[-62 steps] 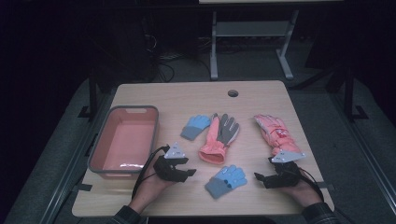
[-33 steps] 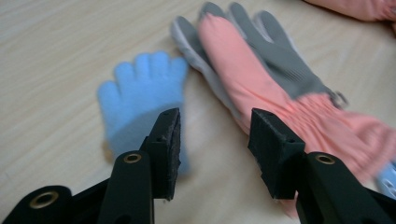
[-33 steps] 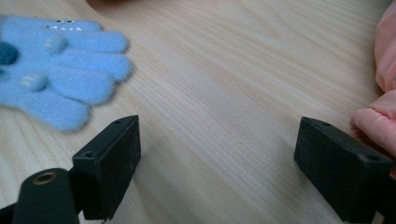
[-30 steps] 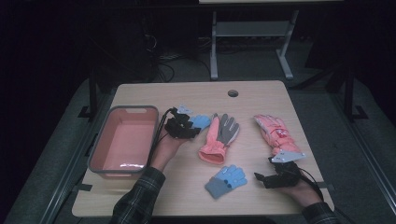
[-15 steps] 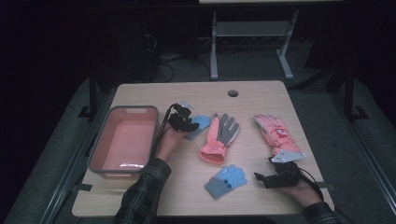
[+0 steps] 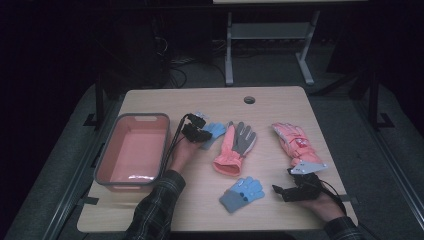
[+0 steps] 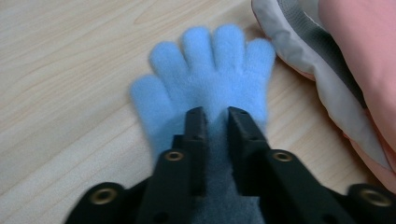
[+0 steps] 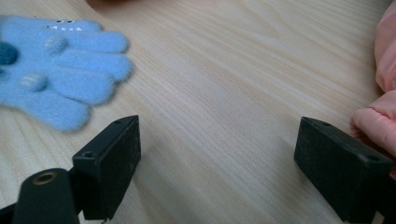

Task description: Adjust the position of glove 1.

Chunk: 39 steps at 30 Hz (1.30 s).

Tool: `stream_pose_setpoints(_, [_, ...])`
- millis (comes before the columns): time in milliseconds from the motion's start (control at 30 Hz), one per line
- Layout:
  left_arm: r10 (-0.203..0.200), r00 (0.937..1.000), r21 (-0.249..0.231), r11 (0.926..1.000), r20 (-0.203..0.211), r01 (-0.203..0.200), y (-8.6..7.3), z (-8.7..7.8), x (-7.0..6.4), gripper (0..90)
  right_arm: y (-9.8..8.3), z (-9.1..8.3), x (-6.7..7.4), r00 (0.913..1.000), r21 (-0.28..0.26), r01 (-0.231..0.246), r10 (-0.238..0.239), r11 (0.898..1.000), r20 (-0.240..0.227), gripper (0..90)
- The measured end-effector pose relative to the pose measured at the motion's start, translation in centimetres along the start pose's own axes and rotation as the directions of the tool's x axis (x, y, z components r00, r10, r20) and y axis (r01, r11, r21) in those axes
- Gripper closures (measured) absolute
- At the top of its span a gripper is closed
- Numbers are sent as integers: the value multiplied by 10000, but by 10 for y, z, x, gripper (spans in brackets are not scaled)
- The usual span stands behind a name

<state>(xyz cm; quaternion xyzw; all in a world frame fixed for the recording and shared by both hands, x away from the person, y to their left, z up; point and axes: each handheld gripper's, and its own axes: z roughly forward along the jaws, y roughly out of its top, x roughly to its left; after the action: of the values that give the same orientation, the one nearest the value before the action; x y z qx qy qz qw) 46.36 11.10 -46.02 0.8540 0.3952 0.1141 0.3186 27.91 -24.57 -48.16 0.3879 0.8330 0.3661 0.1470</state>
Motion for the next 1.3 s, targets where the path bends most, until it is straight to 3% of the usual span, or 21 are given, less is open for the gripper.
stream_pose_setpoints(300, [-274, 9994, -328, 9991, 207, 280, 4, -12, -3, 871, 0, 0, 0, 10000, 18, 36, -36, 10000, -2, 142])
stream_pose_setpoints(333, [-143, 9997, -298, 9994, 193, 148, 4, -14, -3, 872, 0, 0, 0, 10000, 8, 6, -6, 10000, -4, 142])
stream_pose_setpoints(400, [-322, 9991, -356, 9988, 282, 332, 5, -18, -4, 872, 0, 0, 0, 10000, 8, 2, -2, 10000, -4, 142])
stream_pose_setpoints(767, [-521, 9958, -793, 9952, 753, 581, 11, -51, -9, 874, 0, 0, 0, 10000, 31, 15, -15, 10000, -8, 142])
stream_pose_setpoints(1033, [-58, 9888, -877, 9960, 1495, 190, 13, -71, -22, 873, 0, 0, 0, 10000, 30, 17, -17, 10000, -5, 142])
stream_pose_setpoints(1300, [417, 9824, -1136, 9933, 1819, -212, 14, -92, -34, 874, 0, 0, 0, 10000, 31, 21, -21, 10000, -6, 142])
